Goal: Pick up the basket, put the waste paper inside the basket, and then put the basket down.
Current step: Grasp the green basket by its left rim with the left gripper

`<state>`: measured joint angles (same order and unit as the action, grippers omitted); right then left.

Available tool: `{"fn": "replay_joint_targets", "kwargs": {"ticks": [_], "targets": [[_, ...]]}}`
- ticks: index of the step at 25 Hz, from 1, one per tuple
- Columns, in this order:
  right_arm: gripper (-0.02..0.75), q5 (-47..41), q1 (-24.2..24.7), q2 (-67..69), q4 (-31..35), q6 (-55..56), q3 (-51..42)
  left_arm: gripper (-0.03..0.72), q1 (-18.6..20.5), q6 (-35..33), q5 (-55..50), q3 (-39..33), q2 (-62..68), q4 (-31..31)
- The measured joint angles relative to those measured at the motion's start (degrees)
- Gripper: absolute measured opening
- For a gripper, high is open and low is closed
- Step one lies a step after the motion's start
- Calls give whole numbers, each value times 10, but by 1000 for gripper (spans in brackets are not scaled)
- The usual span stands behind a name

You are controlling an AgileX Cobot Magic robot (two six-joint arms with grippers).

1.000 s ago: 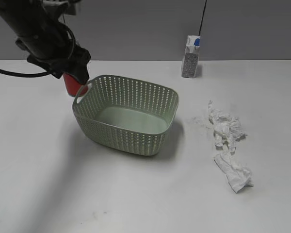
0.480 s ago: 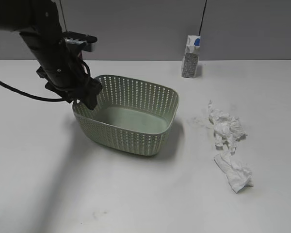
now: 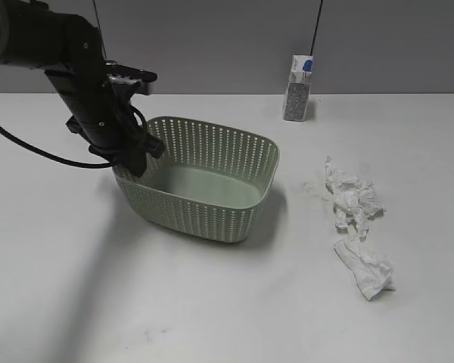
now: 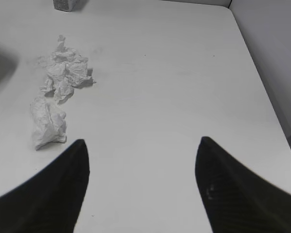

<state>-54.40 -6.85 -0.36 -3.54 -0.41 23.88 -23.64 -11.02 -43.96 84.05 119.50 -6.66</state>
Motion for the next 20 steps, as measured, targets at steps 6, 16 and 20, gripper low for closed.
{"fn": "replay_joint_targets", "kwargs": {"ticks": [6,16,20], "targets": [[519,0,0,0,0,0,0,50,0,6,-9,0,-4,-3],[519,0,0,0,0,0,0,5,0,136,-40,-57,-129,-33],[519,0,0,0,0,0,0,5,0,154,-5,-157,-219,-56]]}}
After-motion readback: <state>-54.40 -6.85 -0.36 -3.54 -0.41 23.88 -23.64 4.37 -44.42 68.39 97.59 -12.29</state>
